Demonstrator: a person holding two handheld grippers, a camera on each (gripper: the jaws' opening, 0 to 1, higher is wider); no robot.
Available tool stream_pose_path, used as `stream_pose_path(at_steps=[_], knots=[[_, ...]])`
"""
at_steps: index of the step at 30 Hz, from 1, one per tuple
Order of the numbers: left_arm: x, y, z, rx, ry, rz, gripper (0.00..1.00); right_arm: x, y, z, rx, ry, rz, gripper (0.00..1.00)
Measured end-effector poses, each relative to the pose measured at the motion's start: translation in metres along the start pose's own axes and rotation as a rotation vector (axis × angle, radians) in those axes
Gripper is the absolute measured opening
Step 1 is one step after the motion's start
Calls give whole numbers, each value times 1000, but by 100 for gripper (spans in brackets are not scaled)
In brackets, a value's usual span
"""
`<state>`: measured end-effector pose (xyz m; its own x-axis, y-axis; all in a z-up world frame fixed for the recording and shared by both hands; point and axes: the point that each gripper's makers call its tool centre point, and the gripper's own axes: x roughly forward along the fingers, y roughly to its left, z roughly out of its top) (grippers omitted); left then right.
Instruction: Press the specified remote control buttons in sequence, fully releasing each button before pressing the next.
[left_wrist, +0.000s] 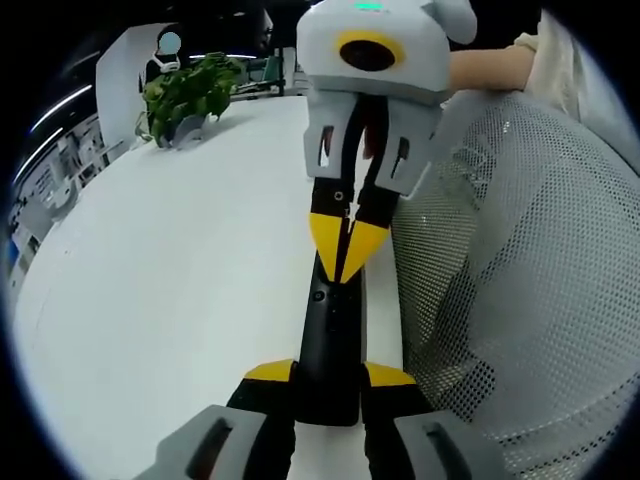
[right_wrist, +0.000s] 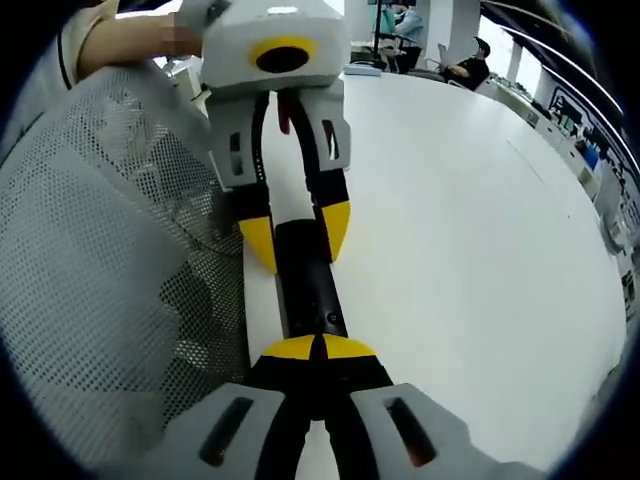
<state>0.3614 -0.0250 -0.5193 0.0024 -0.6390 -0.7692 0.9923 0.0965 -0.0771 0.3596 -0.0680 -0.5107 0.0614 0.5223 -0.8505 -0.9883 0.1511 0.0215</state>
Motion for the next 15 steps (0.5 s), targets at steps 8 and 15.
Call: stream_pose_path(at_steps=[8, 15], knots=[[0, -1, -1, 29, 0, -3, 24, -1, 0, 1, -25, -8, 19, 0], [-1, -1, 0, 27, 0, -4, 24, -1, -1, 0, -41, -10, 27, 0]])
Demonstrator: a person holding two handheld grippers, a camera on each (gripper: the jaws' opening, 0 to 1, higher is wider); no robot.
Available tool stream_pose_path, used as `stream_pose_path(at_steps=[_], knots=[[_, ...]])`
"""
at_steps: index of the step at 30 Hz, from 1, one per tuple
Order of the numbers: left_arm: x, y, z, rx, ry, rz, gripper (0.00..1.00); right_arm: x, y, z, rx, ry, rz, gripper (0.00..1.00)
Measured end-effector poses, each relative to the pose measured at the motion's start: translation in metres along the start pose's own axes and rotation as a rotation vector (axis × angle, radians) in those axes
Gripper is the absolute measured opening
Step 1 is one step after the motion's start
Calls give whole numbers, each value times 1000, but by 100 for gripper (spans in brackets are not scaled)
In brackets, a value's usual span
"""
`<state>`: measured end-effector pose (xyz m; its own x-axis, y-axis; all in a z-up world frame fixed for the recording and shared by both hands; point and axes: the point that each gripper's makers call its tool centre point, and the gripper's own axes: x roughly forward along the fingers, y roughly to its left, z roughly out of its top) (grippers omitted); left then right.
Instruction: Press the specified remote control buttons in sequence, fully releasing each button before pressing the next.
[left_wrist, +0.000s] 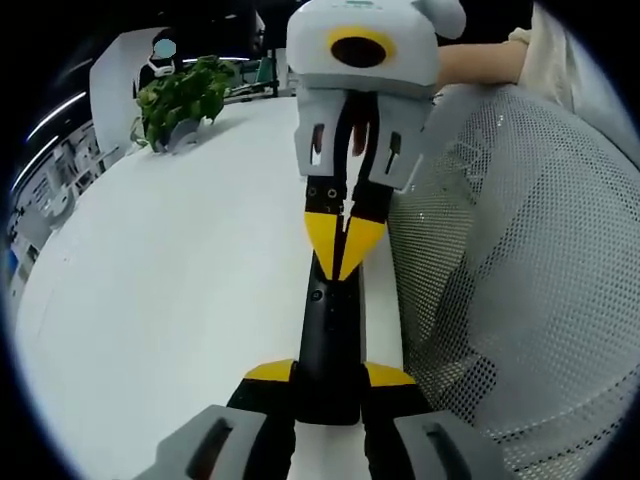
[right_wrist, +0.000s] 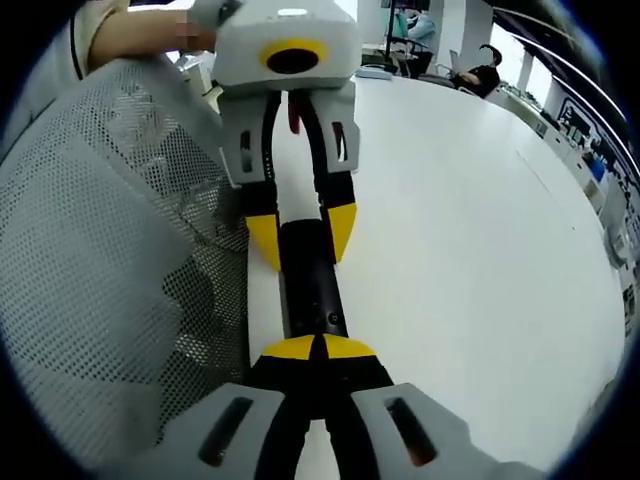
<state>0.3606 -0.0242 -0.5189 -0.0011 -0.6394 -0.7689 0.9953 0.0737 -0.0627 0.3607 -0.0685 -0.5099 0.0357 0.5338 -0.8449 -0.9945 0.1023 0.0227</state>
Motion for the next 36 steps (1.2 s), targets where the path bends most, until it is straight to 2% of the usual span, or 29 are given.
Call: stream_pose_path(at_steps=[6, 8, 20, 28, 36], knots=[[-1, 0, 0, -5, -3, -2, 24, -2, -1, -5, -24, 15, -1, 3], [0, 0, 0, -5, -3, -2, 24, -5, -6, -9, -9, 24, -16, 6], [0, 0, 0, -12, -8, -3, 24, -10, -6, -20, 14, 28, -1, 8], [0, 0, 0, -10, -8, -4, 24, -9, -4, -21, -35, 44, -7, 8], [0, 0, 1, 0, -4, -4, 24, -7, -3, -20, -96, 112, 3, 8]])
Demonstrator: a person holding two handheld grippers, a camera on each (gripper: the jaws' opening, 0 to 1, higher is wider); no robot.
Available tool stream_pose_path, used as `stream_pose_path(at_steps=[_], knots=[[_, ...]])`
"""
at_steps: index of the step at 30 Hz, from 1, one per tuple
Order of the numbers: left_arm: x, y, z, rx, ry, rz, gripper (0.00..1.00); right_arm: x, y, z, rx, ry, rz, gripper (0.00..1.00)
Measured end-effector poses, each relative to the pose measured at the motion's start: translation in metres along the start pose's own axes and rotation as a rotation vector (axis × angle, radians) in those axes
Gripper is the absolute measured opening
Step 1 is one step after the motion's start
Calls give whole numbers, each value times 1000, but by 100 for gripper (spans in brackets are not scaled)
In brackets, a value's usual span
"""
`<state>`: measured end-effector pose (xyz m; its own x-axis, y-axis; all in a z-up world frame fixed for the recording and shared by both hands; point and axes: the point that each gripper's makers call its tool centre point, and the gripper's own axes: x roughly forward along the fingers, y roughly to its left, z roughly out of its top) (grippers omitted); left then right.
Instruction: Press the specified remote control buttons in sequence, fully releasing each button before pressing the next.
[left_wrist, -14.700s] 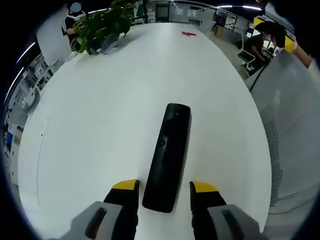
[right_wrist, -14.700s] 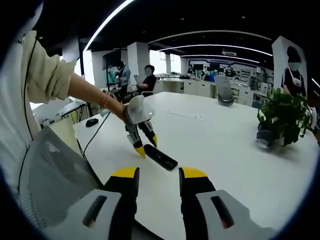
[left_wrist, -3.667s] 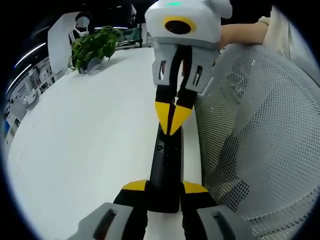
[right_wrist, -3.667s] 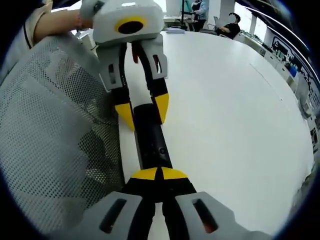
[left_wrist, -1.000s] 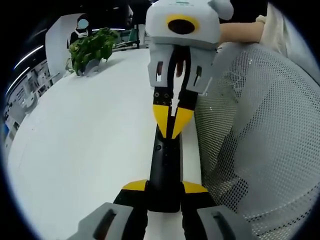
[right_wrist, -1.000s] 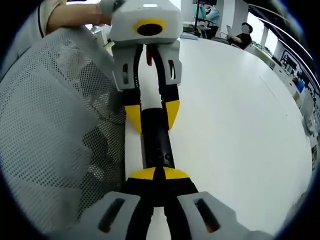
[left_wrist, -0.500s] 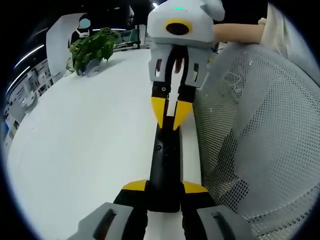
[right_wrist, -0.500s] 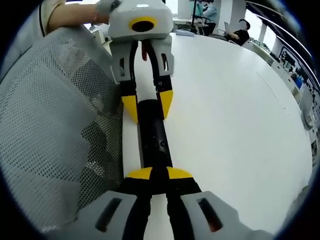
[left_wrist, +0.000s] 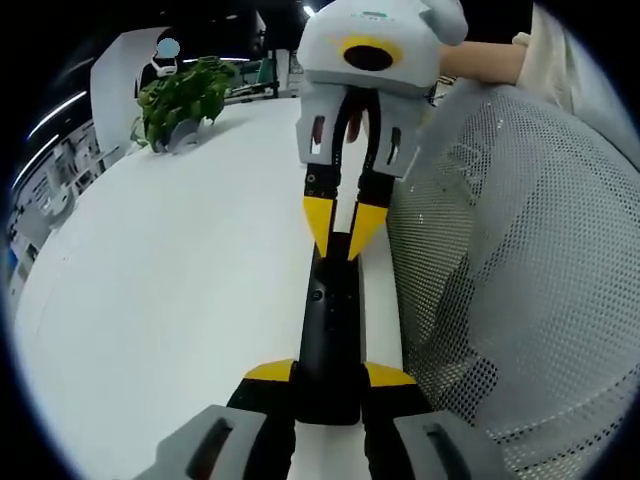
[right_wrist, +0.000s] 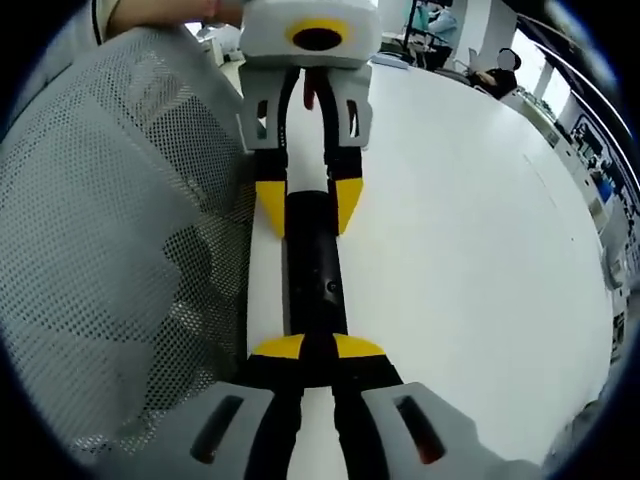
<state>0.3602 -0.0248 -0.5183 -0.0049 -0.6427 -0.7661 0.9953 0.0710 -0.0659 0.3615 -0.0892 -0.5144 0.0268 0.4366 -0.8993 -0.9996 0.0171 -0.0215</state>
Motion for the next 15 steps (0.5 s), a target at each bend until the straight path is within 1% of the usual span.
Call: stream_pose_path(at_steps=[6, 9, 15], knots=[[0, 0, 0, -4, 2, -4, 24, 0, 0, 1, -7, 54, 47, 8], [0, 0, 0, 3, 9, -4, 24, 0, 2, 1, -27, 79, 44, 8], [0, 0, 0, 12, 18, -4, 24, -1, 2, 1, -6, 96, 39, 8]])
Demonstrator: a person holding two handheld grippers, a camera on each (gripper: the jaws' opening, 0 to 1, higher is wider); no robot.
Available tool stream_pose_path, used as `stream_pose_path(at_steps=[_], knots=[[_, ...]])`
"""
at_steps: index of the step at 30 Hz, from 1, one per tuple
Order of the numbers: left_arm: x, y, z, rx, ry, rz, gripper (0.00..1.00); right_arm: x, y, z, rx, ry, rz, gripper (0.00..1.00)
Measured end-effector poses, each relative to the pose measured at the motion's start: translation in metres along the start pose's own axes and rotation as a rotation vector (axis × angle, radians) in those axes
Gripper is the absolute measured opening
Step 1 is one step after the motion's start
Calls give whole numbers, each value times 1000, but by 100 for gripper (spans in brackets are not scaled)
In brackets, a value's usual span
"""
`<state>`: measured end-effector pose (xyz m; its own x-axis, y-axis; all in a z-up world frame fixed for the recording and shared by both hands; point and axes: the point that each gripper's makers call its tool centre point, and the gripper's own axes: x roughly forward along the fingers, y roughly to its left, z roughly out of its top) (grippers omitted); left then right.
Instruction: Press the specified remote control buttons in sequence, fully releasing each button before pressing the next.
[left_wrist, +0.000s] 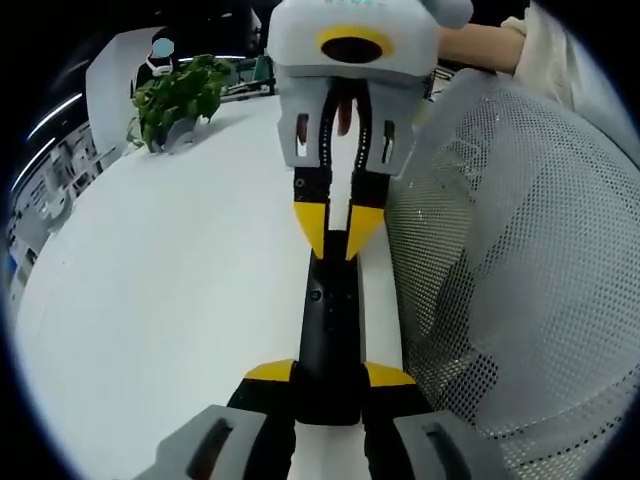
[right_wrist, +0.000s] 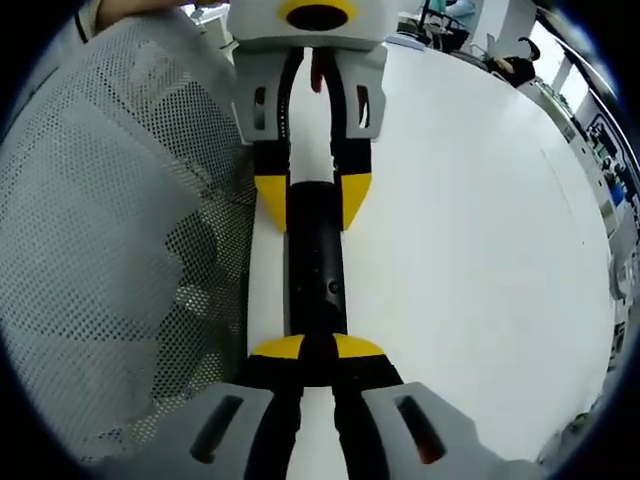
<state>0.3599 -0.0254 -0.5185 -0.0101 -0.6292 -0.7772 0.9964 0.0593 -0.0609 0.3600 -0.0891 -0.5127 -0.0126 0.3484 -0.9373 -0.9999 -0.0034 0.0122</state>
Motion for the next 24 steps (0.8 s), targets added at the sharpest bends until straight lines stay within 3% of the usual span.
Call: stream_pose_path(at_steps=[3, 5, 8, 12, 24], knots=[[0, 0, 0, 1, 2, 0, 24, -1, 0, 0, 46, -26, -23, 8], [0, 0, 0, 2, 3, 0, 24, -2, -2, 0, 106, -92, -49, 8], [0, -1, 0, 4, 5, 2, 24, -4, 0, 0, 115, -197, -86, 7], [0, 0, 0, 2, 4, 2, 24, -1, -4, 0, 125, -163, -38, 7], [1, 0, 0, -1, 1, 1, 24, 1, -4, 3, 112, -174, -41, 9]])
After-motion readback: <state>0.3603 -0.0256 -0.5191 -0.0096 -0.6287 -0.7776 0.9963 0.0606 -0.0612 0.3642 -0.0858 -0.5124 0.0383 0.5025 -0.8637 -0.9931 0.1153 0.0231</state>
